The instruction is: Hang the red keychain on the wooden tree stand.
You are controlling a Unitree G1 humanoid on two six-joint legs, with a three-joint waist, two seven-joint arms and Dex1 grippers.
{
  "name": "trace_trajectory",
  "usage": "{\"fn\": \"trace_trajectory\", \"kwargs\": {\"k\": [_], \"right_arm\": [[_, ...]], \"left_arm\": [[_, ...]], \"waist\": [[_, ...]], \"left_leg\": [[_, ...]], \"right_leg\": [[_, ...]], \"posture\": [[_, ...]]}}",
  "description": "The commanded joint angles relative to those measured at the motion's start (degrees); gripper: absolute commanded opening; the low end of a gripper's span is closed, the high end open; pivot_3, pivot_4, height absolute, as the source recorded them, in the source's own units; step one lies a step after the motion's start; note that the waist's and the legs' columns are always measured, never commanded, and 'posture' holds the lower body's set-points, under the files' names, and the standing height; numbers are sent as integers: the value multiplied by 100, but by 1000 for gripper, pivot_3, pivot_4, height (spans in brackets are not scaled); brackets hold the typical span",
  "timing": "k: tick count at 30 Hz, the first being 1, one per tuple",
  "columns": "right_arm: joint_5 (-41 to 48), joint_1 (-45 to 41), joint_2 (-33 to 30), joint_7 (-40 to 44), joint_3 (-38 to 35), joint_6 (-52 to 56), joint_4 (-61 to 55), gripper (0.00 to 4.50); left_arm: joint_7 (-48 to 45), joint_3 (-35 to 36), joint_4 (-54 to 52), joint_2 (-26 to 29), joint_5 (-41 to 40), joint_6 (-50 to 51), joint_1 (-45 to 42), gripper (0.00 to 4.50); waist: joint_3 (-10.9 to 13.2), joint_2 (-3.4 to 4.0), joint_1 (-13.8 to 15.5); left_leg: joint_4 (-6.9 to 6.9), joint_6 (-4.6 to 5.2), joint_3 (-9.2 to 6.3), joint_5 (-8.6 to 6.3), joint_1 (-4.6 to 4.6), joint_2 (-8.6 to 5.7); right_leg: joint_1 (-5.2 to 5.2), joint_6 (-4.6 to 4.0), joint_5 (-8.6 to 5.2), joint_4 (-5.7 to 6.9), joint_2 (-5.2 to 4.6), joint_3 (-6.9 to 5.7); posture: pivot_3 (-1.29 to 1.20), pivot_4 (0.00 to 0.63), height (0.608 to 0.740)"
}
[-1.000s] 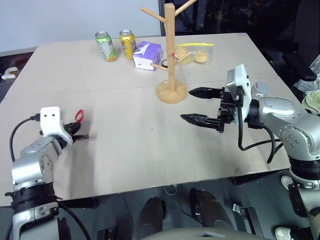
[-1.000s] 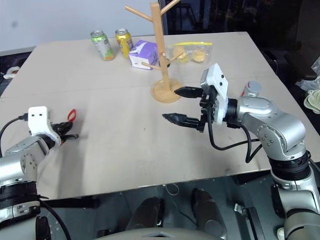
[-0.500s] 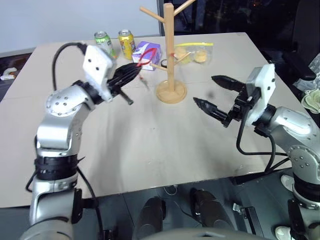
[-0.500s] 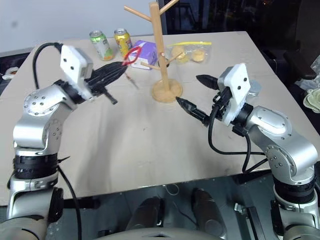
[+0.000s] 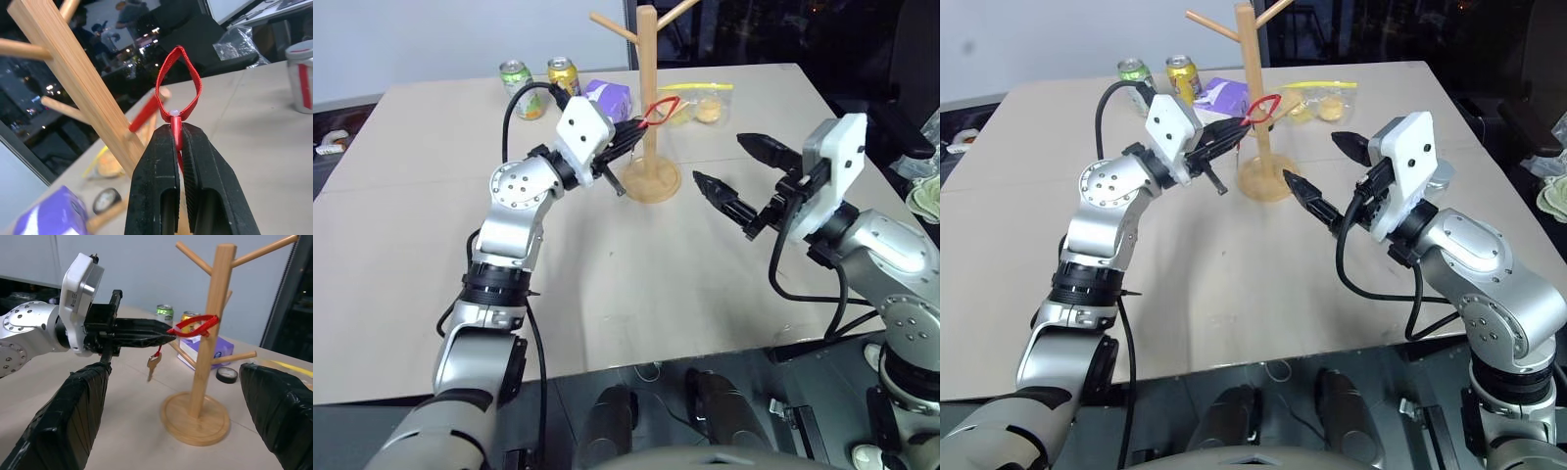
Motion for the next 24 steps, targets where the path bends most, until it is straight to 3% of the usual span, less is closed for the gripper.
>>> {"fn": "trace_trajectory", "kwargs": {"k": [1, 12, 24], "right_arm": [[64, -2, -49, -120, -159, -17, -249, 4500], [66, 4, -76, -94, -80, -86, -145, 4500], [43, 48, -61, 8, -59, -171, -91, 4500]], "left_arm": [[45, 26, 71, -46, 90, -319, -119, 51], [352, -7, 483, -11, 609, -438, -165, 51], [302, 54, 276, -88, 572, -577, -167, 51]], "waist": [[0, 0, -4], [0, 0, -2], [0, 0, -2]], "left_leg": [[0, 0, 0, 0, 0, 0], [1, 0, -1, 0, 3, 2], [1, 0, -2, 0, 3, 2]], "right_leg": [[0, 0, 0, 0, 0, 0], [0, 0, 0, 6, 3, 0], [0, 0, 0, 6, 3, -1]], "posture": [[0, 150, 740], [0, 150, 740], [0, 150, 740]]}}
